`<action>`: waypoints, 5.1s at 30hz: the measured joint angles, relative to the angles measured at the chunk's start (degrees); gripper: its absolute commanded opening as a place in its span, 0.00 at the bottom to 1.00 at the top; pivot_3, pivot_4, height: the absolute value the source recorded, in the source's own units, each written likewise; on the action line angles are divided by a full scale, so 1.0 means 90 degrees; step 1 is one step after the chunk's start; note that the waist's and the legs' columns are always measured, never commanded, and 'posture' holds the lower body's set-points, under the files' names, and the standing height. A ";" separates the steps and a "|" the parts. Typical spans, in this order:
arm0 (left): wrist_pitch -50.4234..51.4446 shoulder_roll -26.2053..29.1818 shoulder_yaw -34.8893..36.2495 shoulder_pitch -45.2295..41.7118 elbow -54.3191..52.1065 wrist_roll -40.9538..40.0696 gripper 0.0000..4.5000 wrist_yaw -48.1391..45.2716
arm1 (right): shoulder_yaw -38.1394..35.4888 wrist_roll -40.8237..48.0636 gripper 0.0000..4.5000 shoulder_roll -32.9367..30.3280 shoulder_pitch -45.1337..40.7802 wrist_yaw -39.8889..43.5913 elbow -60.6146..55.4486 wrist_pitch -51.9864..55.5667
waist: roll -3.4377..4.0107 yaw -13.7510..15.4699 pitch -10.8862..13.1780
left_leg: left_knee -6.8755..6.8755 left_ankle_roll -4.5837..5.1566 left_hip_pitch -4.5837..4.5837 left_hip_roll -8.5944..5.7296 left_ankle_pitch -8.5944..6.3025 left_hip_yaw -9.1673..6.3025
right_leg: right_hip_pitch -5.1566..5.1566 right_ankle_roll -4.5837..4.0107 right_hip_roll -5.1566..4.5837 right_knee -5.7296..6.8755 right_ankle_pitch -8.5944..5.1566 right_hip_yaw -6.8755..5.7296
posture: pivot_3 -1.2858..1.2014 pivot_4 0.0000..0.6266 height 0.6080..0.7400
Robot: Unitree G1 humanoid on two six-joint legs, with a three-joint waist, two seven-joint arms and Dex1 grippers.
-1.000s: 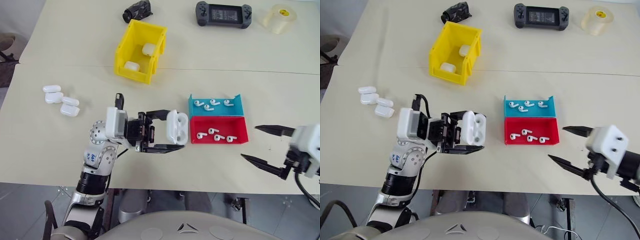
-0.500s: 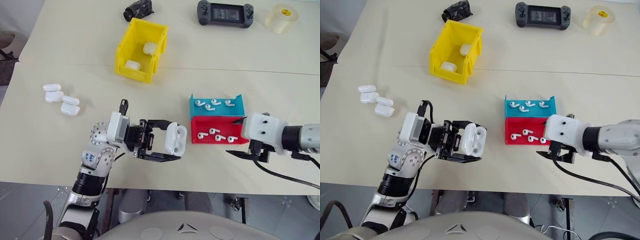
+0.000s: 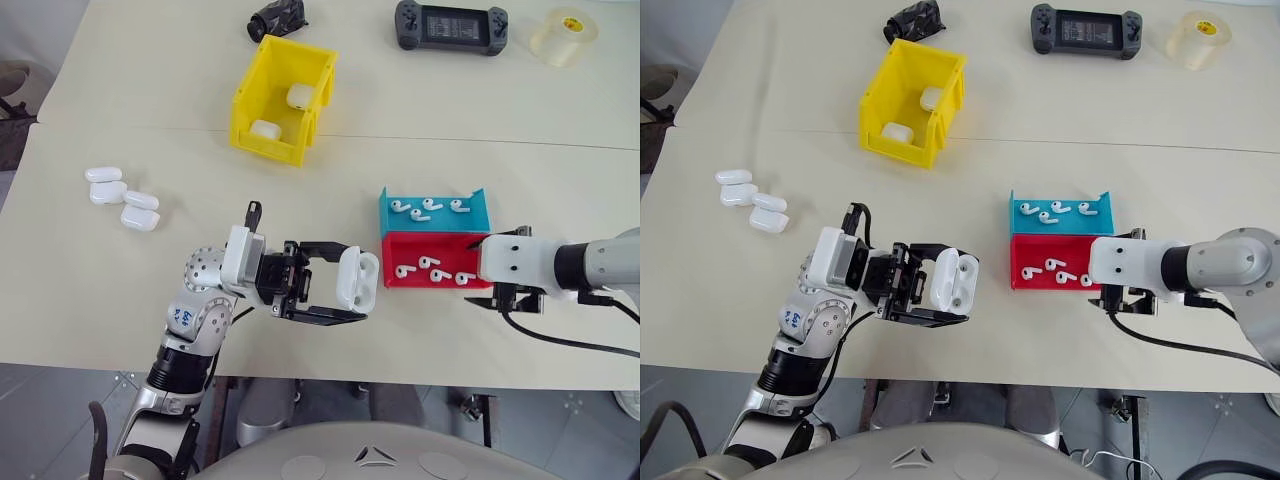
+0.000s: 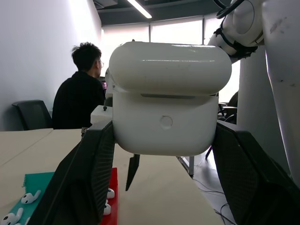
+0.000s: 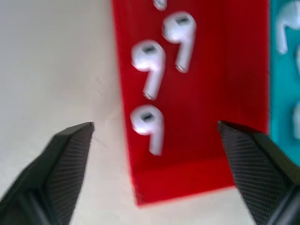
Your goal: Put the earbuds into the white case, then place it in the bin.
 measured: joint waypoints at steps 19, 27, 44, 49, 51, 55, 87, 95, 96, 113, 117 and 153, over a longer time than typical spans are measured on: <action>-0.0034 -0.0149 -0.0008 -0.0084 -0.0002 0.0110 0.61 0.0201 | 0.0556 -0.0447 0.49 0.0398 -0.0518 0.0599 0.0281 -0.0093 | 0.0001 0.0001 0.0000 | 0.0001 -0.0003 -0.0001 -0.0002 0.0001 -0.0003 | 0.0001 0.0001 -0.0001 0.0000 0.0000 -0.0003 | 0.52 0.24 1.00; -0.0043 -0.0150 -0.0008 -0.0084 -0.0003 0.0124 0.61 0.0253 | 0.0556 -0.0601 0.41 0.0508 -0.0582 0.0665 0.0344 -0.0167 | 0.0001 -0.0003 0.0000 | 0.0002 -0.0004 0.0001 -0.0001 0.0002 -0.0003 | 0.0002 0.0001 -0.0001 0.0001 0.0000 -0.0003 | 0.52 0.24 1.00; -0.0039 -0.0131 0.0001 -0.0079 -0.0015 0.0108 0.61 0.0192 | -0.0225 0.0010 0.23 0.0941 -0.0157 0.0667 0.0089 -0.0147 | 0.0003 0.0002 0.0002 | 0.0002 -0.0005 -0.0001 -0.0001 0.0003 -0.0006 | 0.0003 0.0001 -0.0001 0.0001 0.0001 -0.0006 | 0.52 0.24 1.00; 0.0022 -0.0127 0.0050 -0.0136 0.0066 0.0064 0.61 0.0112 | -0.1903 0.1381 0.23 0.2148 0.0646 0.0446 -0.0425 -0.0456 | 0.0002 0.0056 0.0002 | 0.0002 -0.0005 -0.0002 -0.0007 0.0003 -0.0023 | 0.0013 0.0003 -0.0002 -0.0001 0.0002 -0.0022 | 0.52 0.24 1.00; 0.0073 -0.0125 0.0131 -0.0180 0.0159 0.0029 0.61 0.0105 | -0.2252 0.1966 0.23 0.2677 0.0979 0.0243 -0.0750 -0.0433 | 0.0002 0.0041 0.0002 | 0.0002 -0.0005 -0.0001 -0.0008 0.0003 -0.0020 | 0.0011 0.0004 -0.0002 0.0004 0.0002 -0.0020 | 0.52 0.24 1.00; 0.0139 -0.0156 0.0200 -0.0334 0.0194 -0.0014 0.61 0.0087 | -0.2533 0.3028 0.23 0.3627 0.1088 -0.0321 -0.1303 -0.0409 | 0.0002 0.0008 0.0002 | 0.0003 -0.0007 0.0004 -0.0007 0.0005 -0.0020 | 0.0012 0.0004 0.0000 0.0007 0.0002 -0.0017 | 0.52 0.24 1.00; 0.1121 -0.0190 0.0395 -0.0847 0.0386 -0.0239 0.61 0.0241 | -0.0084 0.3332 0.23 0.6529 0.1267 -0.2621 -0.1673 -0.1925 | 0.0006 -0.0021 0.0001 | -0.0008 0.0000 0.0003 -0.0028 0.0011 -0.0022 | -0.0003 0.0002 0.0019 0.0044 0.0001 -0.0005 | 0.52 0.24 1.00; 0.1123 -0.0162 0.0407 -0.0847 0.0399 -0.0235 0.61 0.0223 | -0.0007 0.3316 0.23 0.6504 0.1155 -0.2531 -0.1476 -0.2074 | 0.0006 -0.0020 0.0001 | -0.0008 0.0000 0.0002 -0.0028 0.0011 -0.0022 | -0.0005 0.0002 0.0017 0.0043 0.0001 -0.0005 | 0.52 0.24 1.00; 0.1123 -0.0154 0.0407 -0.0847 0.0406 -0.0235 0.61 0.0215 | 0.0012 0.3311 0.23 0.6491 0.1131 -0.2530 -0.1451 -0.2081 | 0.0006 -0.0020 0.0001 | -0.0008 0.0000 0.0002 -0.0029 0.0011 -0.0022 | -0.0005 0.0002 0.0017 0.0043 0.0001 -0.0005 | 0.52 0.24 1.00; 0.1150 -0.0127 0.0400 -0.0846 0.0432 -0.0162 0.61 0.0047 | 0.0110 0.3467 0.23 0.6013 0.1035 -0.2541 -0.1539 -0.1875 | 0.0006 -0.0017 0.0002 | -0.0008 0.0000 0.0002 -0.0028 0.0011 -0.0023 | -0.0005 0.0002 0.0007 0.0036 0.0001 -0.0005 | 0.52 0.24 1.00; 0.1150 -0.0142 0.0400 -0.0846 0.0432 -0.0145 0.61 0.0030 | 0.0100 0.3647 0.23 0.5962 0.1033 -0.2541 -0.1545 -0.1768 | 0.0006 -0.0018 0.0002 | -0.0008 0.0000 0.0002 -0.0028 0.0011 -0.0022 | -0.0005 0.0002 0.0005 0.0035 0.0001 -0.0005 | 0.52 0.24 1.00; 0.0500 0.0305 0.0786 -0.0205 0.0536 0.0099 0.61 -0.0011 | -0.4434 0.3159 0.99 0.4422 0.3964 -0.0424 0.0863 -0.3317 | 0.0012 -0.0007 0.0005 | -0.0021 0.0020 0.0009 -0.0027 0.0011 -0.0009 | 0.0014 0.0015 -0.0008 -0.0014 0.0008 0.0024 | 0.52 0.24 1.00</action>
